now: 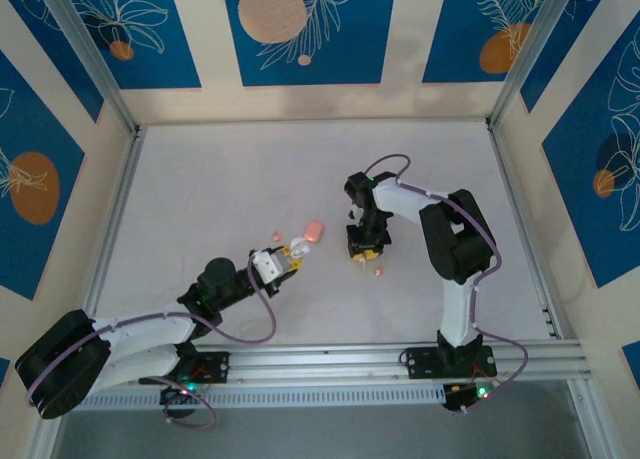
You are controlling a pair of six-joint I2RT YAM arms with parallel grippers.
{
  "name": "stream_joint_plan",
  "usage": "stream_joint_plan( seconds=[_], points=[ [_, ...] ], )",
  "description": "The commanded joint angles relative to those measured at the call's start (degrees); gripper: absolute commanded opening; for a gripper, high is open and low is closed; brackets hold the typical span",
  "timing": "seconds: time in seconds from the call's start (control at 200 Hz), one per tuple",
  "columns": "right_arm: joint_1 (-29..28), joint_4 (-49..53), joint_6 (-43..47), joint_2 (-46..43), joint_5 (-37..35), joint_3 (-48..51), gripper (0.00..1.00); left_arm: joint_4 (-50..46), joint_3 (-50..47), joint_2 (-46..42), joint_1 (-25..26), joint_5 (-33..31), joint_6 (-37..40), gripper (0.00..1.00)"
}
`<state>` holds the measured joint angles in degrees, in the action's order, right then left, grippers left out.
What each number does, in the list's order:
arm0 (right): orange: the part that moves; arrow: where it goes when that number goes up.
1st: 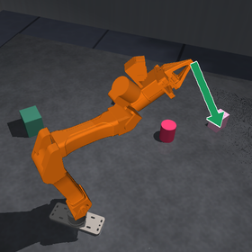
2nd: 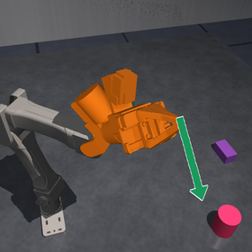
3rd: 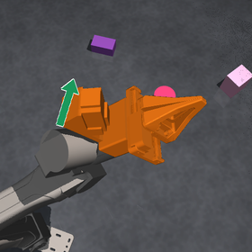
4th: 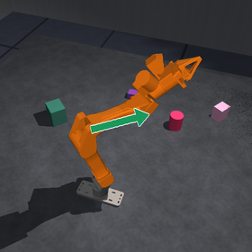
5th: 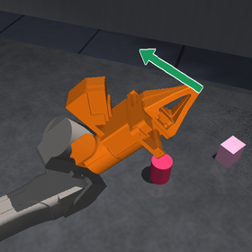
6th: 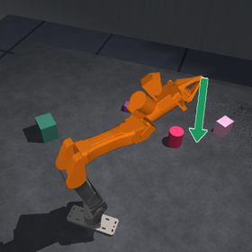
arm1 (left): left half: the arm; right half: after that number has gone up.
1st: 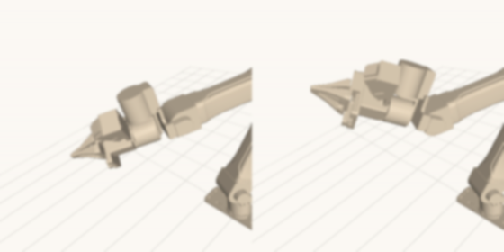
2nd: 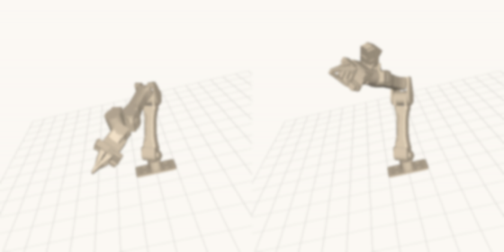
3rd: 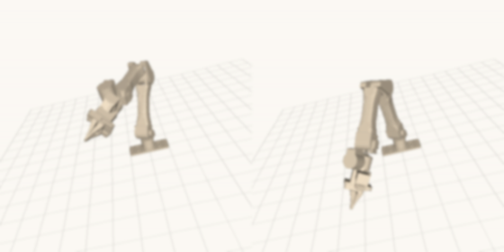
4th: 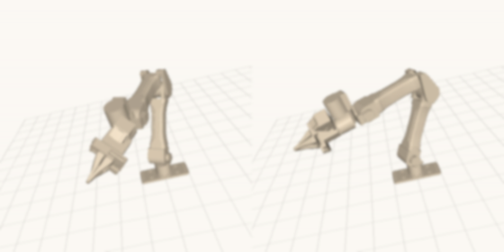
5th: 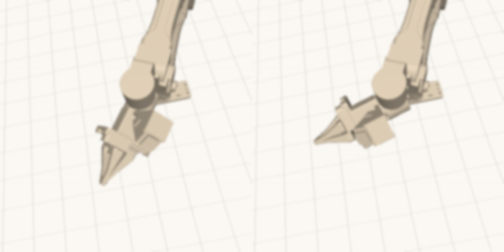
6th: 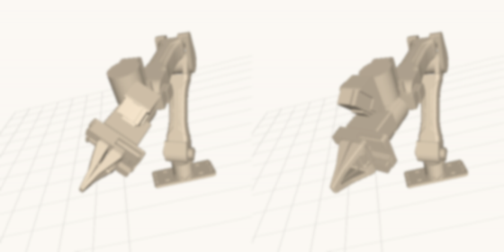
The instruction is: Insert the wireless bluetooth earbuds into the charging case
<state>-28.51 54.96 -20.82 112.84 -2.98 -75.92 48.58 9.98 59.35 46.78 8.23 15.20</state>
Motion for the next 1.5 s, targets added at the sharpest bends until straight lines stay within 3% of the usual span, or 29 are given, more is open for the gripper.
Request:
stream_joint_plan(
  seconds=[0.0, 0.155, 0.275, 0.635, 1.115, 1.28, 1.495],
  points=[
    [-0.4, 1.6, -0.4, 1.4, -1.1, 0.2, 0.29, 0.5, -0.1, -1.0, 0.7, -0.7, 0.8, 0.16],
    [-0.8, 1.9, -0.6, 1.4, -1.8, 0.2, 0.27, -0.4, -0.1, -1.9, 0.7, -0.9, 0.8, 0.16],
    [-1.3, 2.5, -1.0, 1.2, -2.1, 0.4, 0.32, -1.1, -0.1, -2.4, 0.8, -1.0, 0.9, 0.16],
    [-2.7, 4.1, -1.9, 0.9, -4.1, 1.3, 0.33, -1.2, -0.1, -2.5, 0.7, -0.9, 0.7, 0.16],
    [-2.8, 1.4, -1.9, -2.7, -4.9, 3.2, 0.23, -1.4, 0.0, -2.0, 0.7, -1.4, 0.7, 0.16],
    [-2.8, -2.7, -2.3, -7.0, -4.3, 5.9, 0.22, -1.3, 0.6, 1.0, 0.7, -1.2, 0.8, 0.16],
    [-3.0, -12.1, -3.7, -12.8, -3.7, 11.6, 0.21, 5.6, 1.8, 11.7, 0.7, -0.2, 0.2, 0.16]
  ],
)
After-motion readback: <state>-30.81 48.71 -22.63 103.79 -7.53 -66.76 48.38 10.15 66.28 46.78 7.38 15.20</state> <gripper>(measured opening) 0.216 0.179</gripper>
